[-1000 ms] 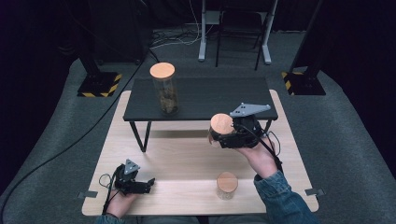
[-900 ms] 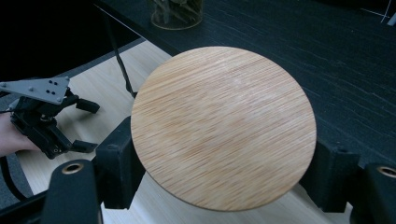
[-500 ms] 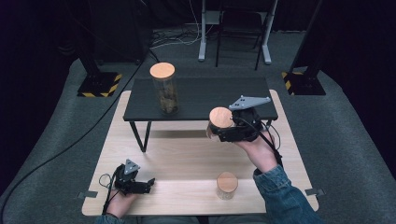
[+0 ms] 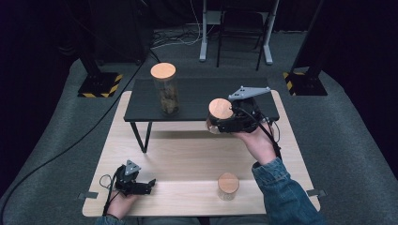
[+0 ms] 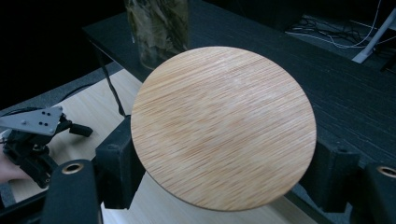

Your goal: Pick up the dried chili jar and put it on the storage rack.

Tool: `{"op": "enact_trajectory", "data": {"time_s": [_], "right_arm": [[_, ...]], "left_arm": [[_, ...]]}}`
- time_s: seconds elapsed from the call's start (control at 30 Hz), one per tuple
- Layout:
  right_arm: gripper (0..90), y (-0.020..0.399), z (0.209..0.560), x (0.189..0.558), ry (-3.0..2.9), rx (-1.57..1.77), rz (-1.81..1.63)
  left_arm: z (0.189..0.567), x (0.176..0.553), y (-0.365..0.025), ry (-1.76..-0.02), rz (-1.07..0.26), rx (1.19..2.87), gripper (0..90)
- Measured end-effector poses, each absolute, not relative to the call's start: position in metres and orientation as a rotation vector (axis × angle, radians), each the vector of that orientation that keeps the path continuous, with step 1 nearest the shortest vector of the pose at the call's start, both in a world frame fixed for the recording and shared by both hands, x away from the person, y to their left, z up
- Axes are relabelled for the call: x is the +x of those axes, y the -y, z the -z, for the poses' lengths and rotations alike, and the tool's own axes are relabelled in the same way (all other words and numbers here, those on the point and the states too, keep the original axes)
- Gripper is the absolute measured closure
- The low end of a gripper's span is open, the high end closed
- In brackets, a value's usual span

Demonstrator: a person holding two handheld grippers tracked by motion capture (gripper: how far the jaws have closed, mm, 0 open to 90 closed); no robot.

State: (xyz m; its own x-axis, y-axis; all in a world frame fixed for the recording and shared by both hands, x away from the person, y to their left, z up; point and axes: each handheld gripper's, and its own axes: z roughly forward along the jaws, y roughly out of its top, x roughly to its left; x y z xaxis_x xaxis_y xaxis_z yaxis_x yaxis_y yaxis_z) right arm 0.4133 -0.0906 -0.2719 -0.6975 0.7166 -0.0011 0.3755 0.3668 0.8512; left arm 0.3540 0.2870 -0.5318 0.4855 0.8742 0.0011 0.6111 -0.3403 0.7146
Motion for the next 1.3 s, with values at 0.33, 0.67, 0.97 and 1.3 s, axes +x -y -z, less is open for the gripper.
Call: {"op": "enact_trajectory", "data": {"time_s": [0.33, 0.67, 0.97, 1.3], "right_arm": [[24.9, 0.087, 0.269, 0.432, -2.247, 0.976, -1.240], [24.9, 0.082, 0.271, 0.454, -2.224, 1.006, -1.217], [24.9, 0.078, 0.273, 0.468, -2.206, 1.024, -1.199], [24.9, 0.071, 0.274, 0.480, -2.200, 1.026, -1.196]], "left_arm": [[0.532, 0.354, -0.287, -1.220, -0.514, 2.074, 0.6], [0.532, 0.354, -0.287, -1.220, -0.514, 2.074, 0.5], [0.532, 0.354, -0.287, -1.217, -0.513, 2.076, 0.5], [0.532, 0.354, -0.287, -1.216, -0.513, 2.076, 0.5]]}}
